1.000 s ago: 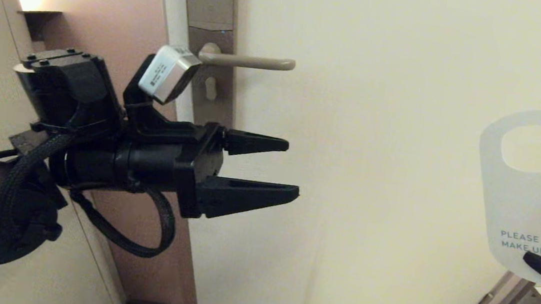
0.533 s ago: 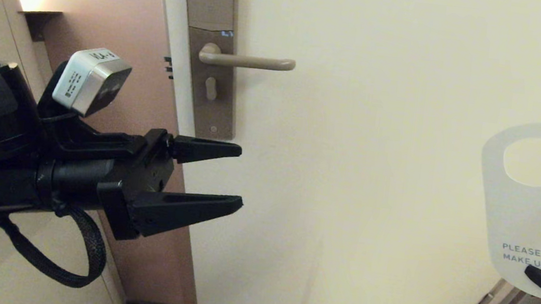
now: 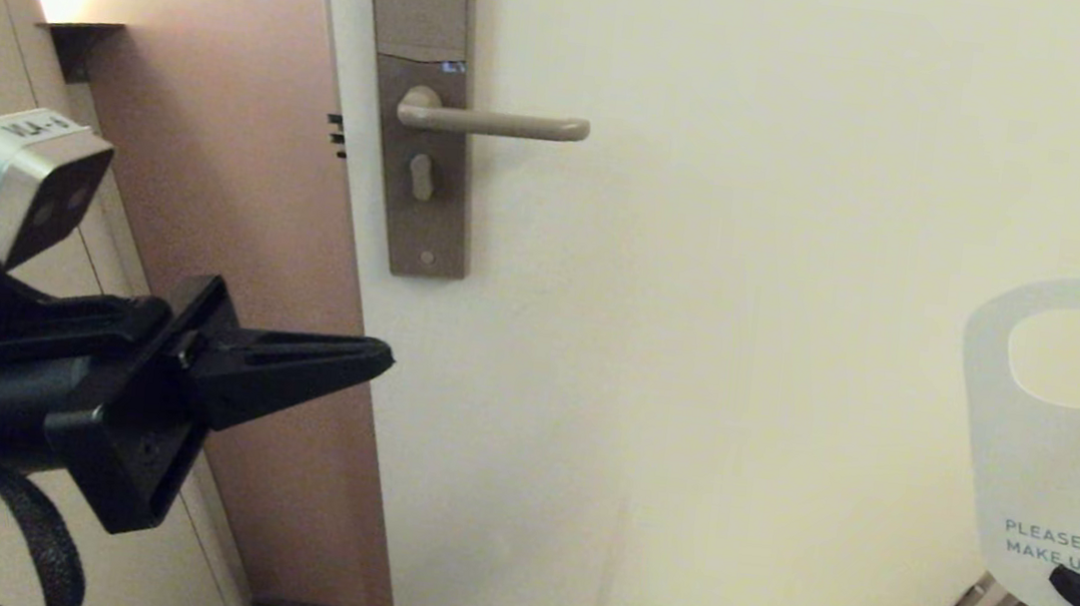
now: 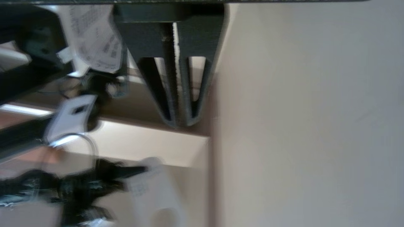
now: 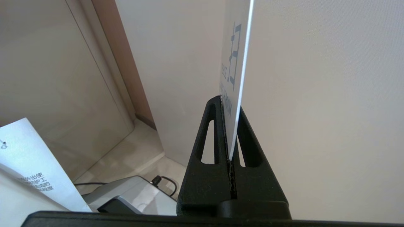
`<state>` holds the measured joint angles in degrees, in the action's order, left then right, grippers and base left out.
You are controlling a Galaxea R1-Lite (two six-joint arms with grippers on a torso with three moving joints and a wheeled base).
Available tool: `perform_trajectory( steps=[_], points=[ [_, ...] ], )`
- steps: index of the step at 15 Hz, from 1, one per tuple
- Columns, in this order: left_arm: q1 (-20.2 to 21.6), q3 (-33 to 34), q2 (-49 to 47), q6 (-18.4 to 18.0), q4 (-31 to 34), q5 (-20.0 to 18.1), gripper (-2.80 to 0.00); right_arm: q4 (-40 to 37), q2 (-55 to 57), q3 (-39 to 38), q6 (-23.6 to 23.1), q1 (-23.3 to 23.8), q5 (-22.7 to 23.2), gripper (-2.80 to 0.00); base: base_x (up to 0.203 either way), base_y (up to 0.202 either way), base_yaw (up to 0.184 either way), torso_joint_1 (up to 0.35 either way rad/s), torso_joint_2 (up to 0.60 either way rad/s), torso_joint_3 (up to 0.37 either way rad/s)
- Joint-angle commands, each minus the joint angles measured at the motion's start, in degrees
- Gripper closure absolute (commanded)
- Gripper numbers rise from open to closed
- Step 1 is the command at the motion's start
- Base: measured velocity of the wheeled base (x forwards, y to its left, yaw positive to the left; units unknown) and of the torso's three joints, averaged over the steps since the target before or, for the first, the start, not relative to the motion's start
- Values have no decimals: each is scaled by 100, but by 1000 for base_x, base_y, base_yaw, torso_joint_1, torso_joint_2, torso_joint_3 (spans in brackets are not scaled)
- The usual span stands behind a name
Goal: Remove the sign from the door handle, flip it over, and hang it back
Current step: Hang the sign back with the other side facing out
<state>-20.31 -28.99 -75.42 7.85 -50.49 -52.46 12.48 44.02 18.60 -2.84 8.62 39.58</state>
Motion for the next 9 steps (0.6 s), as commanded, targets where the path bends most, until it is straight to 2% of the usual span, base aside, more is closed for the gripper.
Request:
perform_trajectory(
  steps=[1, 5, 9],
  points=[
    [306, 321, 429, 6, -31, 72, 0, 4, -160, -32, -6, -1, 23, 0, 0, 0, 0, 0, 0, 0],
    [845, 1250, 1288, 12, -32, 194, 0, 8, -367, -129, -6, -1, -56, 0, 0, 0, 0, 0, 0, 0],
    [1240, 2026, 2096, 41, -20, 987, 0, 9, -466, -146, -6, -1, -231, 0, 0, 0, 0, 0, 0, 0]
  ],
)
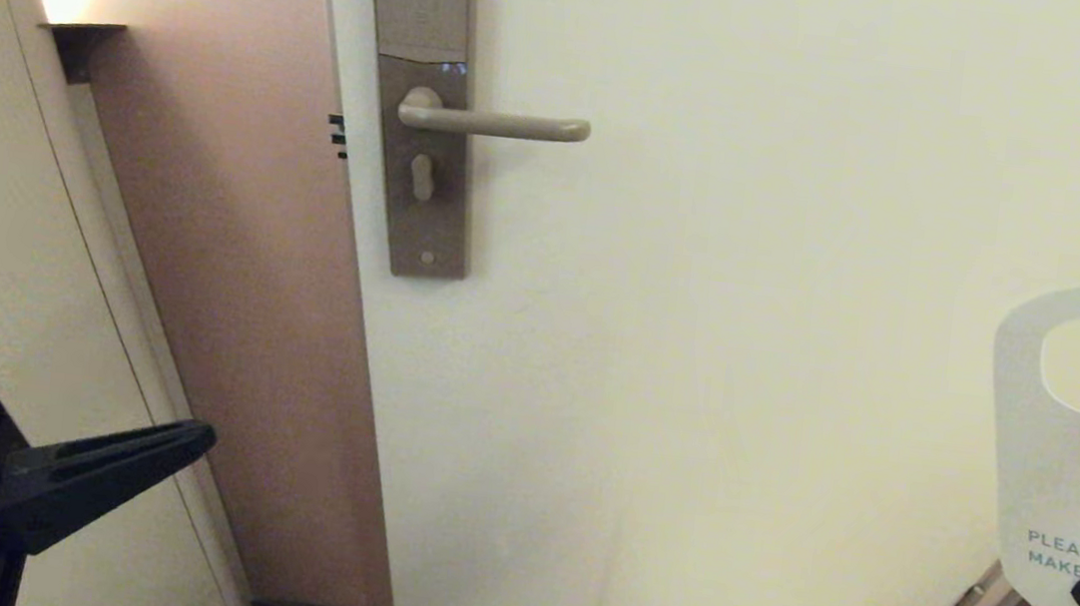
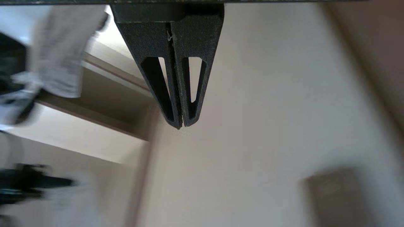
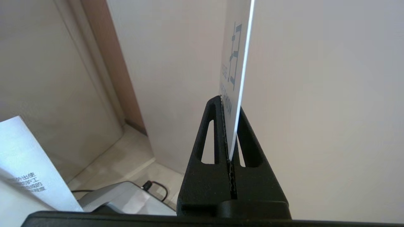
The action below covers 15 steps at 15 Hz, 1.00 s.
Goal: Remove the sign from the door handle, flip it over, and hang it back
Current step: Hang the sign back with the other side facing out
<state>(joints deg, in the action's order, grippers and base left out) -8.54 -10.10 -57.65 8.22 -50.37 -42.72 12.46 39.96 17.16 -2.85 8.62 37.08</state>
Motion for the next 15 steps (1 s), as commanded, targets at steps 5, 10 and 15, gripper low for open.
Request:
perform_trajectory(
  steps=[5, 10, 15],
  points=[
    [122, 508, 1679, 14, 1085, 700, 0, 11, -155, -11, 4, -1, -43, 0, 0, 0, 0, 0, 0, 0],
    [120, 570, 2517, -73, 2282, 2351, 0, 11, -187, -45, -5, -1, -43, 0, 0, 0, 0, 0, 0, 0],
    [93, 938, 3468, -369, 2751, 2574, 0, 20, -217, -47, -5, -1, -43, 0, 0, 0, 0, 0, 0, 0]
  ],
)
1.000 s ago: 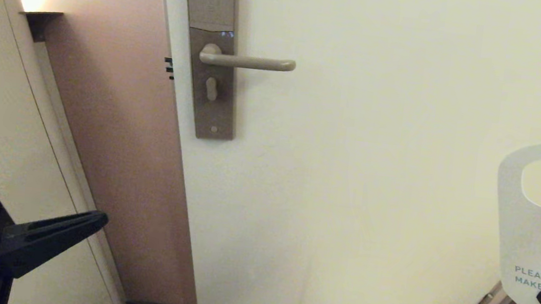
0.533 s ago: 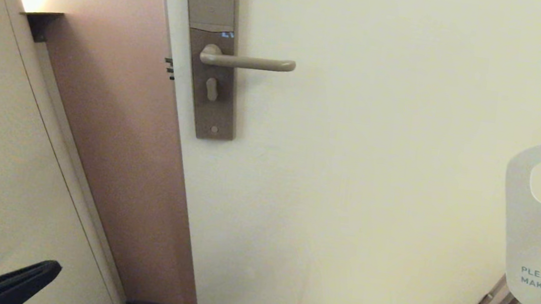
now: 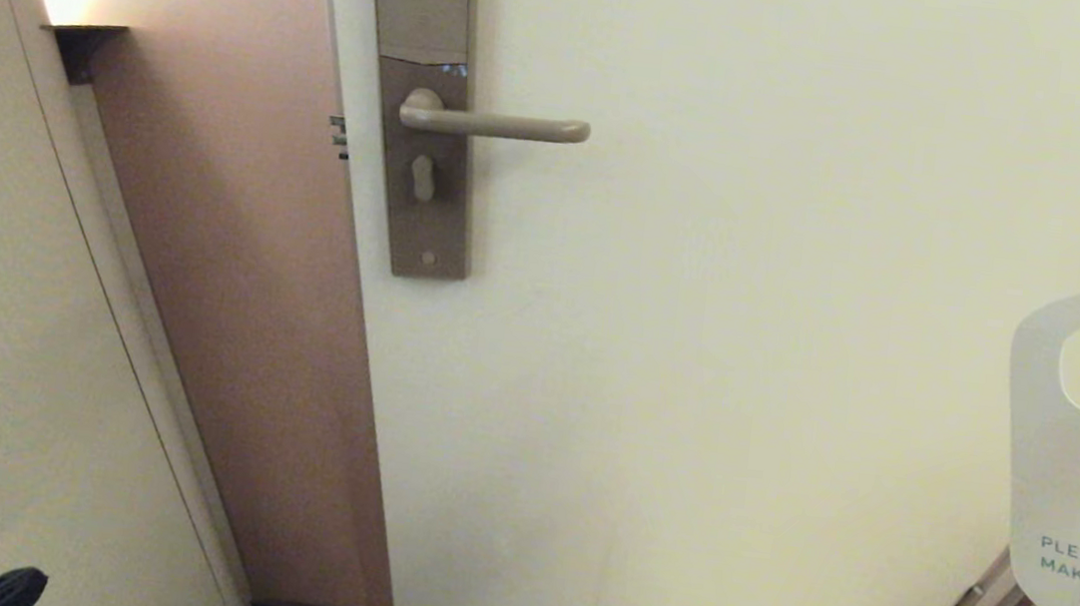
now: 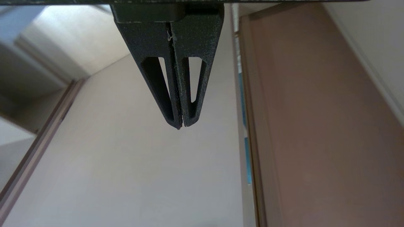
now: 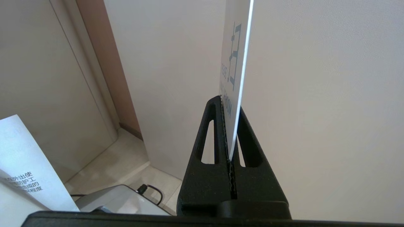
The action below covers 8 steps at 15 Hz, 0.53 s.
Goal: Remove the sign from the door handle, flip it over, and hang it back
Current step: Hang the sign back with the other side facing out
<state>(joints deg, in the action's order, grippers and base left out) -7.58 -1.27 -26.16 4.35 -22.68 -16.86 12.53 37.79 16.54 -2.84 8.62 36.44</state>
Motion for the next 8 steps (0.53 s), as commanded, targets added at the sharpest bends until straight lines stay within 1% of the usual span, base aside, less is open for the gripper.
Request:
perform_trajectory(
  steps=[1, 2, 3, 4, 6, 7, 8],
  points=[
    [-9, 79, 651, -45, 313, -7, 0, 7, -31, 16, -6, -1, 21, 0, 0, 0, 0, 0, 0, 0],
    [-12, 95, 916, -128, 623, 19, 0, 4, -55, 12, -6, -1, 21, 0, 0, 0, 0, 0, 0, 0],
    [-14, 113, 1016, -301, 789, 190, 0, 4, -79, -10, -6, -1, 21, 0, 0, 0, 0, 0, 0, 0],
    [-15, 122, 1008, -474, 855, 519, 0, 4, -113, -19, -6, -1, 21, 0, 0, 0, 0, 0, 0, 0],
    [-15, 127, 1002, -671, 1049, 1048, 0, 4, -132, -19, -6, -1, 21, 0, 0, 0, 0, 0, 0, 0],
    [-15, 127, 1003, -813, 1277, 1463, 0, 4, -132, -19, -6, -1, 15, 0, 0, 0, 0, 0, 0, 0],
    [-15, 127, 1000, -951, 1681, 1806, 0, 3, -132, -19, -6, -1, 21, 0, 0, 0, 0, 0, 0, 0]
  ],
)
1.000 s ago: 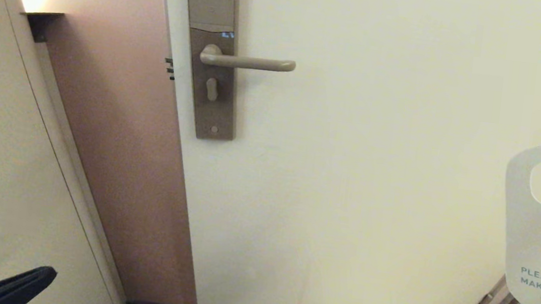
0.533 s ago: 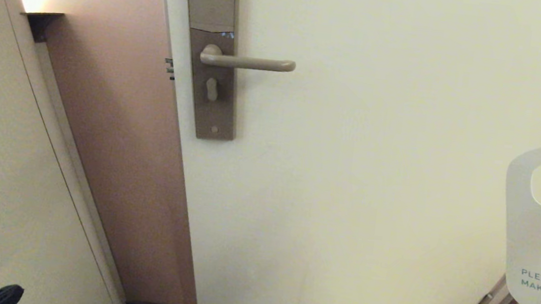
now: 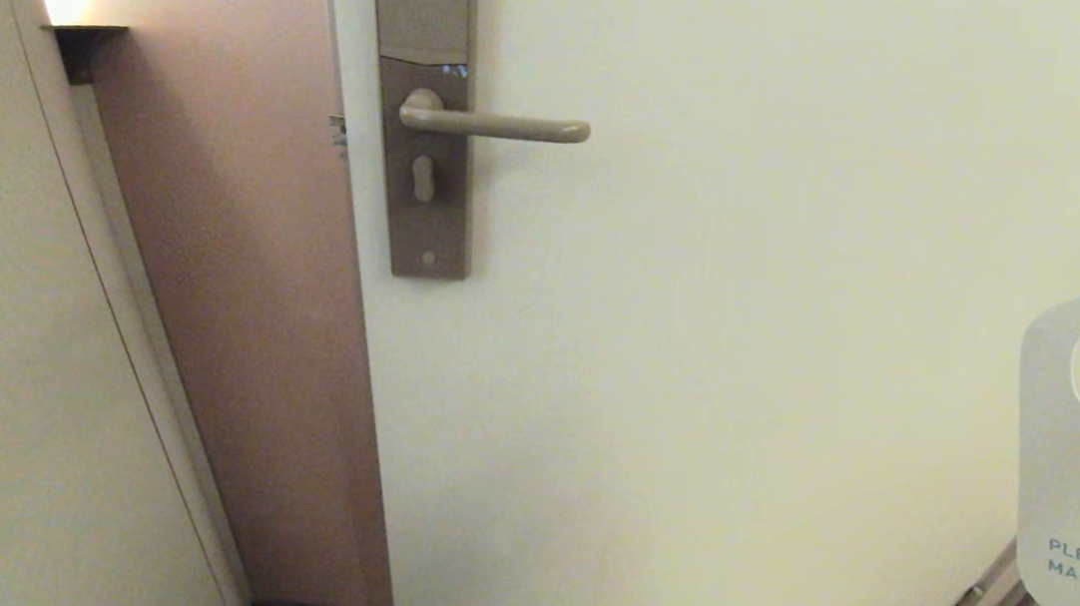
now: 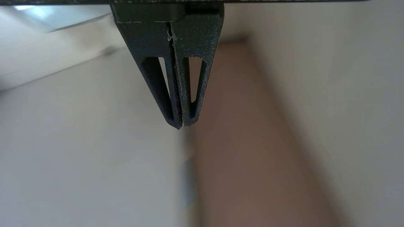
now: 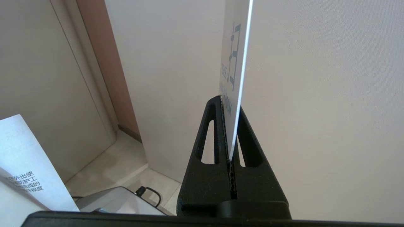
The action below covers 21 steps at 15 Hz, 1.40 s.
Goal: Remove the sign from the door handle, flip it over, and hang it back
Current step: Hang the sign back with the other side facing out
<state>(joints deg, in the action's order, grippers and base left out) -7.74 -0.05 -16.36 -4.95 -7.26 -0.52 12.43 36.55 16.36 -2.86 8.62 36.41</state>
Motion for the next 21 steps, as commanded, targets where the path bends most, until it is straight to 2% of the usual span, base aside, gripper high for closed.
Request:
perform_trajectory(
  steps=[1, 2, 5, 13, 17, 20, 21],
  points=[
    [1, 3, 19, -52, 271, 279, 0, 9, -7, -7, -4, -1, 15, 0, 0, 0, 0, 0, 0, 0],
    [1, -1, 19, -54, 296, 166, 0, 11, -7, -20, -4, -1, 21, 0, 0, 0, 0, 0, 0, 0],
    [1, -22, 19, -75, 979, -6, 0, 13, -16, -54, -4, -1, 24, 0, 0, 0, 0, 0, 0, 0],
    [1, -13, 19, 20, 928, 8, 0, 13, -12, -63, -4, -1, 15, 0, 0, 0, 0, 0, 0, 0],
    [18, -13, 19, 19, 928, 8, 0, 13, -25, -115, 14, -1, -354, 0, 0, 0, 0, 0, 0, 0],
    [670, -13, 121, 29, 921, 15, 0, 13, -34, -115, 5, -1, -363, 0, 0, 0, 0, 0, 0, 0],
    [708, -13, 256, 29, 920, 16, 0, 13, -69, -107, 5, -1, -372, 0, 0, 0, 0, 0, 0, 0]
  ],
)
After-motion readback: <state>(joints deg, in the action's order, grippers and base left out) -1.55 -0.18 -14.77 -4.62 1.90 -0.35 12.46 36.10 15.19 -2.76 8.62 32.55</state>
